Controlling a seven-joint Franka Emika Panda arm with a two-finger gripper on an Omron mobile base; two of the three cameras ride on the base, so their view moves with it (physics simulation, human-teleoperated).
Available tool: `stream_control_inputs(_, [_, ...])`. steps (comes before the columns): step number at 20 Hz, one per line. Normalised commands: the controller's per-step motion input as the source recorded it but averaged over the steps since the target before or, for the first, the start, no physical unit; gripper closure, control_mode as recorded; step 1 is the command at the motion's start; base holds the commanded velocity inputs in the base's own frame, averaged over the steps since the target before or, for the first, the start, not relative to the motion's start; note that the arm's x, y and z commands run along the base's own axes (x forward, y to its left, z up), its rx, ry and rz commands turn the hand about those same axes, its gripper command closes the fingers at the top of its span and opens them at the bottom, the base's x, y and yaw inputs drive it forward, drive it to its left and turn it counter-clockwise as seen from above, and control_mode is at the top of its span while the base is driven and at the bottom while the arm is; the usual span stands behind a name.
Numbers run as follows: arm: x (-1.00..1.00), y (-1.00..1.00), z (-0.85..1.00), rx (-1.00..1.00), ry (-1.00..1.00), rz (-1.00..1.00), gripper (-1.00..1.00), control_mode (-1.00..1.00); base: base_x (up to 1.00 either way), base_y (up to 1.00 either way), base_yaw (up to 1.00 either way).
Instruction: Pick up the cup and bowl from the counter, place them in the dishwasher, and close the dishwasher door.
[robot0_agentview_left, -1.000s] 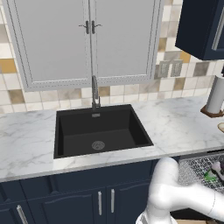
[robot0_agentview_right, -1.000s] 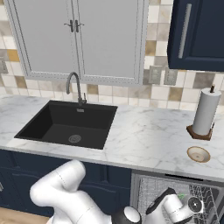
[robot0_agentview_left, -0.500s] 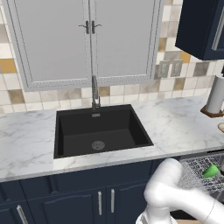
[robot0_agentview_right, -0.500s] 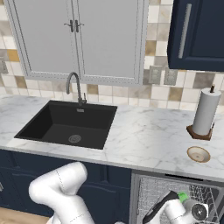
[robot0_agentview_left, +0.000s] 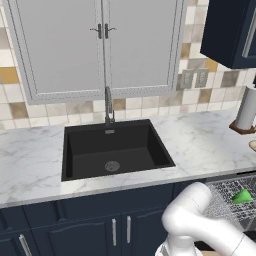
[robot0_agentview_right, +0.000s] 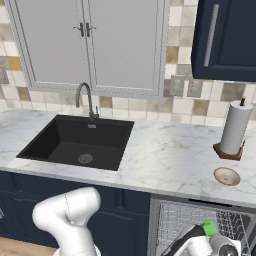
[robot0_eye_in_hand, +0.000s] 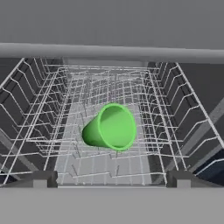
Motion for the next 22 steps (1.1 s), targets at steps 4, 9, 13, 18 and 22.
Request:
stream_control_inputs(4, [-0.17, 0.00, 0.64, -0.14, -0.04, 0.00, -1.00, -1.00, 0.00, 0.00, 0.00])
stream_control_inputs(9, [-0.10, 0.00, 0.56, -0.11, -0.03, 0.00, -1.00, -1.00, 0.00, 0.00, 0.00])
stream_control_inputs(13, [-0.08, 0.00, 0.49, -0.15, -0.02, 0.00, -1.00, -1.00, 0.00, 0.00, 0.00])
stream_control_inputs(18, [-0.02, 0.00, 0.37, -0.15, -0.01, 0.00, -1.00, -1.00, 0.00, 0.00, 0.00])
stream_control_inputs(22, [0.00, 0.00, 0.43, -0.25, -0.02, 0.00, -1.00, -1.00, 0.00, 0.00, 0.00])
